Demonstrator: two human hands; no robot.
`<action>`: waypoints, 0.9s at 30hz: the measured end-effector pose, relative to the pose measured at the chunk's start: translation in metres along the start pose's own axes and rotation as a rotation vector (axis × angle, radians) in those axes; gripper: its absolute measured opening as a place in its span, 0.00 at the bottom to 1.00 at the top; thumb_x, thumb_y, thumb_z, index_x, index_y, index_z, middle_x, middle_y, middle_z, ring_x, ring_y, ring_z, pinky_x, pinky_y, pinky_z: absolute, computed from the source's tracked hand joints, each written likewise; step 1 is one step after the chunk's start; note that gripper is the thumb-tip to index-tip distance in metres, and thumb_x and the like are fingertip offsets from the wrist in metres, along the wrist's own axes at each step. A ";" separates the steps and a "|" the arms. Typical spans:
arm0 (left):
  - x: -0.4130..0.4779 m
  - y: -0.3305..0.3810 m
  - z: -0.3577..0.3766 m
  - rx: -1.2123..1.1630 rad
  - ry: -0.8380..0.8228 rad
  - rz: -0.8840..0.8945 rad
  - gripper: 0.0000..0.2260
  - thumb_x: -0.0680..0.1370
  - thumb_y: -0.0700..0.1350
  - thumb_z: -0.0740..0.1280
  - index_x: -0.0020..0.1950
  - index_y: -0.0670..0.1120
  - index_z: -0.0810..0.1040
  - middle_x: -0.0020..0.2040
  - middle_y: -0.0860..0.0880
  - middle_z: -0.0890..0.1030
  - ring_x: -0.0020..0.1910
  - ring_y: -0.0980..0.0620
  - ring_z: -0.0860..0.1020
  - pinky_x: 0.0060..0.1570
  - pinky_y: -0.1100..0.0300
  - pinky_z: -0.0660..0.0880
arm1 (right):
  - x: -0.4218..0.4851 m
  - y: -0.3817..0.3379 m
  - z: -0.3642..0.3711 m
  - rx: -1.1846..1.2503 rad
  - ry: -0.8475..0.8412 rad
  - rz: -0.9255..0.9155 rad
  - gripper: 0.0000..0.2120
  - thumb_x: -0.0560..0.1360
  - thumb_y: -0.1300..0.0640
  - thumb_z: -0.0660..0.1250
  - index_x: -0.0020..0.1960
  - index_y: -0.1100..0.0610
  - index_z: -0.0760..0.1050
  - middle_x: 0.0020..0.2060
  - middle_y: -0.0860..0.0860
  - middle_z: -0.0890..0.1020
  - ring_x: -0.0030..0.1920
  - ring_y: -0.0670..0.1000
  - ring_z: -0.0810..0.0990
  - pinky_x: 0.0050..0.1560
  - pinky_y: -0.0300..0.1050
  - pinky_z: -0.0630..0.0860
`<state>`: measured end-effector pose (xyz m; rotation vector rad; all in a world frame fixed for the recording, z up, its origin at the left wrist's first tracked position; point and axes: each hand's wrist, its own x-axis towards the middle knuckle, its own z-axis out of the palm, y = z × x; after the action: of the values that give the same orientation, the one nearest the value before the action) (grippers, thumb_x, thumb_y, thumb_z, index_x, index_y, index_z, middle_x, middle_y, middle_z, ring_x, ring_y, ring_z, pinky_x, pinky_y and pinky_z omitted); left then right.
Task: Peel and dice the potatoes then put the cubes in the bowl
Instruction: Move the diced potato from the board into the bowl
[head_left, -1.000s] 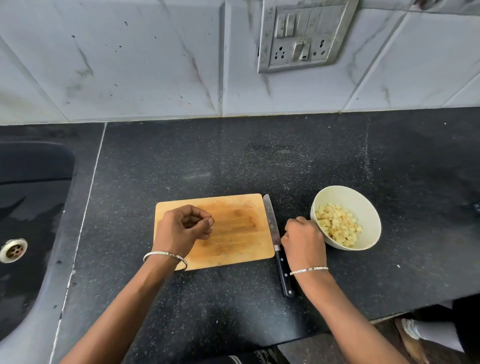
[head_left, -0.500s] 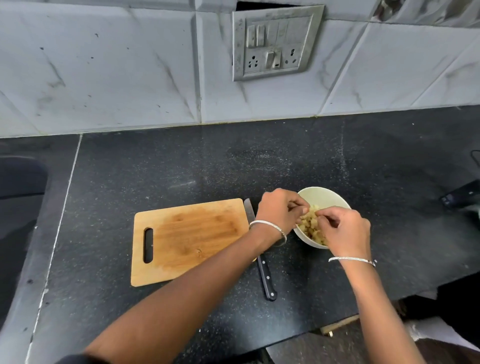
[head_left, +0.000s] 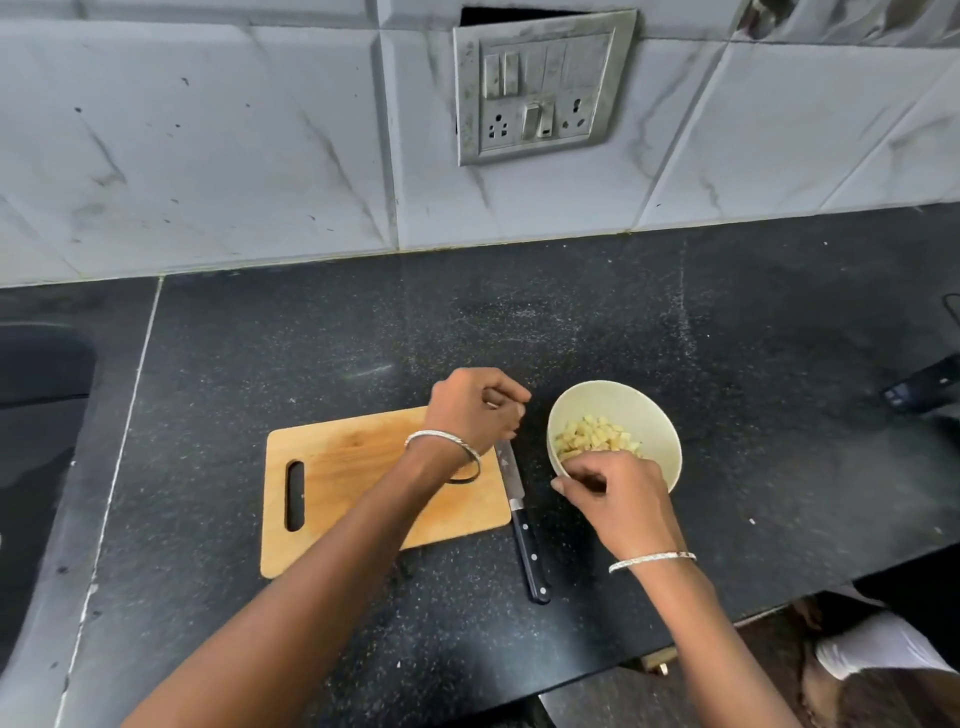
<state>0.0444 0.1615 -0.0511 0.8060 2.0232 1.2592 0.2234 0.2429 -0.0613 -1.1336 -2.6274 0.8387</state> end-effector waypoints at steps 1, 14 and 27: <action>-0.003 -0.005 -0.012 0.012 0.015 -0.010 0.05 0.75 0.37 0.70 0.46 0.45 0.84 0.38 0.46 0.84 0.34 0.52 0.84 0.40 0.58 0.82 | -0.001 -0.003 0.000 0.010 -0.007 -0.012 0.08 0.72 0.50 0.76 0.47 0.52 0.86 0.41 0.46 0.86 0.42 0.50 0.82 0.49 0.50 0.79; -0.057 -0.078 -0.078 0.658 -0.063 -0.263 0.07 0.66 0.46 0.80 0.39 0.50 0.84 0.36 0.55 0.82 0.38 0.57 0.79 0.42 0.62 0.76 | 0.025 -0.023 -0.006 -0.140 0.108 0.037 0.08 0.75 0.60 0.70 0.51 0.51 0.84 0.46 0.49 0.86 0.50 0.55 0.82 0.50 0.51 0.79; -0.046 -0.082 -0.074 0.782 -0.222 -0.098 0.02 0.72 0.41 0.71 0.40 0.46 0.83 0.40 0.51 0.83 0.38 0.52 0.80 0.41 0.58 0.80 | -0.010 -0.028 -0.007 0.048 0.280 -0.039 0.05 0.74 0.61 0.71 0.47 0.54 0.85 0.42 0.47 0.86 0.38 0.44 0.80 0.41 0.17 0.65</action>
<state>0.0031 0.0567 -0.0916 1.1084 2.3275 0.2653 0.2151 0.2232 -0.0390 -1.0952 -2.3807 0.6765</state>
